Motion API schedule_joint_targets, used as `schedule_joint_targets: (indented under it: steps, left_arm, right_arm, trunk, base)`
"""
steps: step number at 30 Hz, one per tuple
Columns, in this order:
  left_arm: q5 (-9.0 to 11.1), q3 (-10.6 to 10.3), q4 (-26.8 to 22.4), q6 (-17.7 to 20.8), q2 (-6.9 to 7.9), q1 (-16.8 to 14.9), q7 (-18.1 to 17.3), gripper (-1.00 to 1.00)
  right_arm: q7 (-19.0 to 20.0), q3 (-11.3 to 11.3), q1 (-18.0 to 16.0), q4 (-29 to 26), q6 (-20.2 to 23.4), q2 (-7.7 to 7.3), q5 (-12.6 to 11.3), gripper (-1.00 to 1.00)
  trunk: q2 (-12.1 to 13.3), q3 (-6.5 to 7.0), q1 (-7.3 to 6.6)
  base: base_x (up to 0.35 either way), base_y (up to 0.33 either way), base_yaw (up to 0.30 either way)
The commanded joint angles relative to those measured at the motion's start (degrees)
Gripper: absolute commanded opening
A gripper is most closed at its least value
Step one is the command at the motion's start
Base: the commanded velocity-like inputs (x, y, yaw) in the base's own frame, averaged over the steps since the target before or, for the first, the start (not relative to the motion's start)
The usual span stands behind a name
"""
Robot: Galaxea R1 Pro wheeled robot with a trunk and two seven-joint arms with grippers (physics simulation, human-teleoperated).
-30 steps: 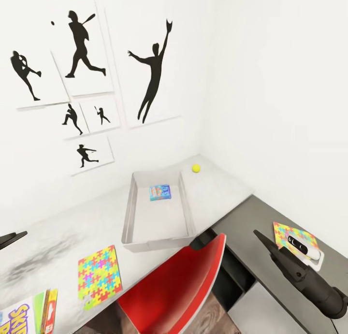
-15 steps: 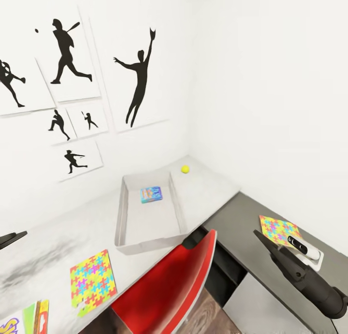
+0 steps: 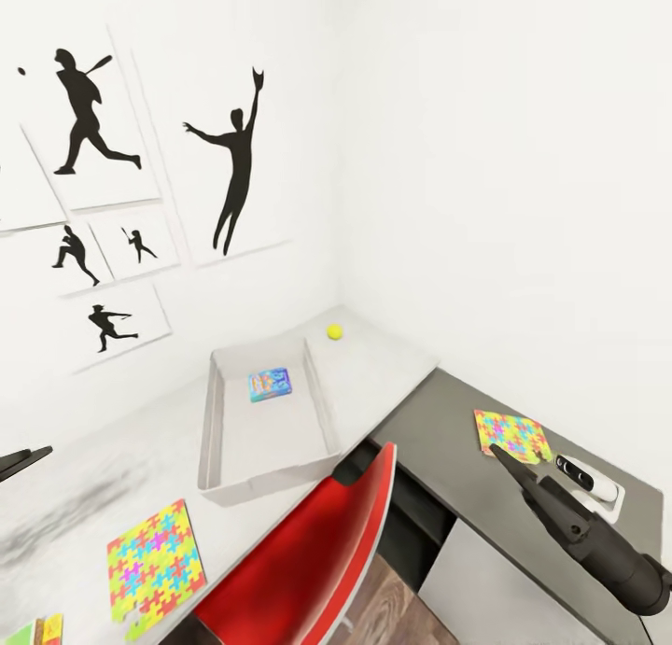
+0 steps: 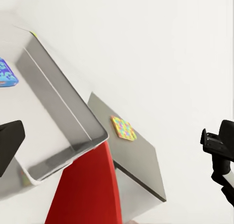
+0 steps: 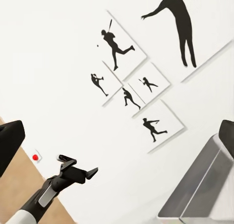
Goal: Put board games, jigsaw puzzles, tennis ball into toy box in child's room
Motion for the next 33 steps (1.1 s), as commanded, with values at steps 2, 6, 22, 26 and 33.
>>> schedule_joint_targets:
  steps: [2, 6, 22, 26, 33]
  left_arm:
    - [-0.08, 0.05, -0.01, 0.61, 0.01, -0.03, -0.26, 1.0]
    - [-0.08, 0.07, -0.01, 0.61, 0.01, -0.04, -0.26, 1.0]
    - [-0.08, 0.08, -0.01, 0.61, 0.01, -0.02, -0.26, 1.0]
    - [-0.08, 0.09, -0.01, 0.61, 0.01, -0.02, -0.26, 1.0]
    - [-0.08, 0.07, -0.01, 0.61, 0.01, -0.03, -0.26, 1.0]
  right_arm:
    - [0.07, 0.01, -0.06, 0.0, 0.56, -0.01, -0.24, 1.0]
    - [0.14, 0.01, -0.06, 0.0, 0.52, -0.01, -0.24, 1.0]
    - [0.18, 0.1, -0.06, 0.0, -0.39, -0.01, -0.24, 1.0]
    - [0.12, 0.09, -0.06, 0.0, -0.6, -0.01, -0.24, 1.0]
    - [0.08, 0.09, -0.06, 0.0, -0.66, -0.01, -0.24, 1.0]
  trunk:
    - [-0.11, 0.06, 0.04]
    - [-0.11, 0.4, 0.04]
    - [-0.11, 1.78, 0.04]
    - [-0.11, 2.13, 0.04]
    - [-0.11, 2.73, 0.04]
  base:
    - [0.0, 0.0, -0.195]
    - [-0.015, 0.0, -0.195]
    - [-0.027, 0.0, -0.195]
    - [0.0, 0.0, -0.194]
    - [0.0, 0.0, -0.194]
